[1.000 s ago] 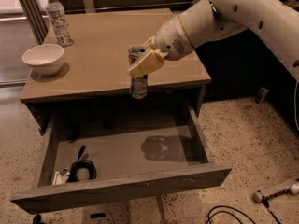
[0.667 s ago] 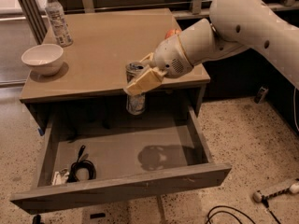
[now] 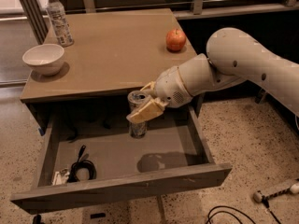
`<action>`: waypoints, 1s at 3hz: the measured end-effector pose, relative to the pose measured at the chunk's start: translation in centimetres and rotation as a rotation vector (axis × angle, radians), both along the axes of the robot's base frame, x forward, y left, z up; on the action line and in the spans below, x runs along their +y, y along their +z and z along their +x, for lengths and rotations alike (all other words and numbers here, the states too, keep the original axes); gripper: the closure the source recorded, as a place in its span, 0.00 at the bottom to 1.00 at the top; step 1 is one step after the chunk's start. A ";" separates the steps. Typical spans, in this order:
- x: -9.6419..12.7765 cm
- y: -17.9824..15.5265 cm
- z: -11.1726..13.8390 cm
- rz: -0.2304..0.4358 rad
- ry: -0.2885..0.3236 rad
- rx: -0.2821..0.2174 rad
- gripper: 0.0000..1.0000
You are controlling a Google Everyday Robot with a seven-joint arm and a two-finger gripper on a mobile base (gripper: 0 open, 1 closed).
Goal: Place redbull can into top drawer
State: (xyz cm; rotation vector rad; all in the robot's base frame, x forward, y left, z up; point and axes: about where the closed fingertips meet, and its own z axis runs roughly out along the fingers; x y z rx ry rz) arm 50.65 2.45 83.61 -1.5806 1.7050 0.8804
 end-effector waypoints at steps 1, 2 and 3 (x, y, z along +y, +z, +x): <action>0.0 0.0 0.0 0.000 0.000 0.000 1.00; 0.3 -3.6 -0.4 -0.013 0.034 -0.021 1.00; 0.6 -8.3 -0.5 -0.011 0.064 -0.045 1.00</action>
Offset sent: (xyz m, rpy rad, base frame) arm -0.0082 0.0036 -0.0949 -0.0336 -0.0557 0.0809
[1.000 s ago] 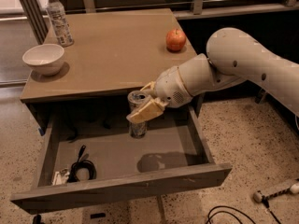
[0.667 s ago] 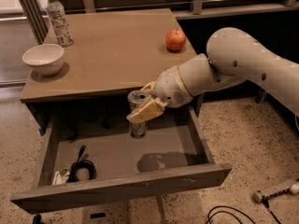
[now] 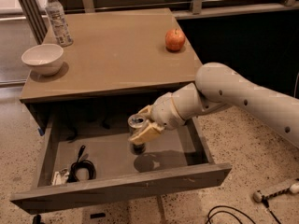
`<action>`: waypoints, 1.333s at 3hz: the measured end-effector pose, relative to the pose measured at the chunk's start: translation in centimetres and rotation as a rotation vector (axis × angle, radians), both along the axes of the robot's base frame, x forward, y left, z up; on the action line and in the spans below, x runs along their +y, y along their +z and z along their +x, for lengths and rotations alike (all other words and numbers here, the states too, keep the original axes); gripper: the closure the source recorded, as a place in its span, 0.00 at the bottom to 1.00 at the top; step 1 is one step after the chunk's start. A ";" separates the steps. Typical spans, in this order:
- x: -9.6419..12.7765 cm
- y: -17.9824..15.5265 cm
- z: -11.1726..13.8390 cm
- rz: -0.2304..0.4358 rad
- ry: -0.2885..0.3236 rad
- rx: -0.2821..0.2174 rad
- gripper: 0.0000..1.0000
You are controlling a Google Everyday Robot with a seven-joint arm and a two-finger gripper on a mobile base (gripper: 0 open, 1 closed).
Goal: Place redbull can into top drawer
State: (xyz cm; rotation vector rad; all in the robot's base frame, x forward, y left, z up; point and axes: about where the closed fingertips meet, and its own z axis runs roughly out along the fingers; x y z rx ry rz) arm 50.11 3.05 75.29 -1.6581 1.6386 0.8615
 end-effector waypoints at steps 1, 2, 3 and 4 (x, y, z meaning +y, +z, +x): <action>0.0 -4.1 0.0 0.012 0.014 -0.020 1.00; 0.0 -4.5 0.0 0.015 0.017 -0.023 1.00; -0.2 -5.4 0.2 -0.007 0.025 -0.041 1.00; -0.3 -6.2 0.7 -0.041 0.042 -0.065 1.00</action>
Offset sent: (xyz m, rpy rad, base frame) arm 0.0000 -0.0001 -0.0405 0.0122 -0.0198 0.0144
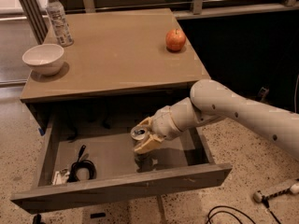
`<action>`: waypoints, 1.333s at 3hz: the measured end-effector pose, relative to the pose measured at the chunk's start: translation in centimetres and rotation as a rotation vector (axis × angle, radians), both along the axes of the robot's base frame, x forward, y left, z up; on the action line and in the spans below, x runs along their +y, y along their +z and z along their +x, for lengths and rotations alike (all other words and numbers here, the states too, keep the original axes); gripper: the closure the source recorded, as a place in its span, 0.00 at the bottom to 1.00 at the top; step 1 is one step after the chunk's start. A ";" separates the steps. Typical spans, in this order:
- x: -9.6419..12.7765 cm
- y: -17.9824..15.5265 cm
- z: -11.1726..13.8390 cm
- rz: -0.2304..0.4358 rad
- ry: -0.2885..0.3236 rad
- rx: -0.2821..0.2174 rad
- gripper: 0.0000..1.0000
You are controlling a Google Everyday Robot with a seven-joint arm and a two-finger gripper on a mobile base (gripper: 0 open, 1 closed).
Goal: Place redbull can into top drawer
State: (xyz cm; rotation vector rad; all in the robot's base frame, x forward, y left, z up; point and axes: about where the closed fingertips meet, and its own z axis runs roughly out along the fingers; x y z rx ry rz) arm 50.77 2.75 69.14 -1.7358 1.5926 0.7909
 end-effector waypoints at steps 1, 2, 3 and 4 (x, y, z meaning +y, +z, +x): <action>0.2 -1.2 0.7 -0.014 0.015 -0.004 1.00; 0.3 -2.1 1.0 -0.010 0.020 0.006 1.00; 0.4 -2.8 1.0 -0.005 0.025 0.015 1.00; 0.4 -2.6 1.0 -0.005 0.025 0.015 1.00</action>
Offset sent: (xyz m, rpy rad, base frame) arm 0.0160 0.0011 -0.0311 -0.0074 0.0129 0.0185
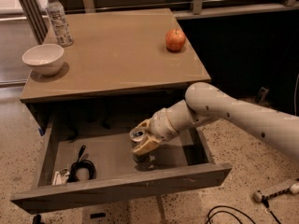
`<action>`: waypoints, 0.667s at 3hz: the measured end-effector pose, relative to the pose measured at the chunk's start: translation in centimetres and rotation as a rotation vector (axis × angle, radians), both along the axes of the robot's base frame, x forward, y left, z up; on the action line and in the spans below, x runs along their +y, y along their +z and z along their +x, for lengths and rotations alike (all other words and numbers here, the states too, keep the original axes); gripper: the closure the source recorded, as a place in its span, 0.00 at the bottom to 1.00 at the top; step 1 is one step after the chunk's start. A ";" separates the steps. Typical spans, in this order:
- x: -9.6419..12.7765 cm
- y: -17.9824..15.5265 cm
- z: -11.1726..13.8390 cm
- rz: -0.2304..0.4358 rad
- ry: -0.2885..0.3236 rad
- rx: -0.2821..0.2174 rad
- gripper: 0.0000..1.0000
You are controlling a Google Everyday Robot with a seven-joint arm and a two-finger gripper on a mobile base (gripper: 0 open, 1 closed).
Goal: Place redbull can into top drawer
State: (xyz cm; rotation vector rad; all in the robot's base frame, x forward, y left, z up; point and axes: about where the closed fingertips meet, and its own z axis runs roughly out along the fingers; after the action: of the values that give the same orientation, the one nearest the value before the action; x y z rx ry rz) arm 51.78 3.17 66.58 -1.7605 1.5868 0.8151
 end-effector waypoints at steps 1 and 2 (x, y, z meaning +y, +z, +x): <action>0.0 0.0 0.0 0.000 0.000 0.000 0.81; 0.0 0.0 0.0 0.000 0.000 0.000 0.58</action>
Offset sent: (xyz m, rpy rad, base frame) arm 0.0000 0.0000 0.0000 0.0000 0.0000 0.0000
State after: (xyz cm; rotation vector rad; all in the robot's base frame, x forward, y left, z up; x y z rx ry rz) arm 51.78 3.17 66.58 -1.7605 1.5867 0.8152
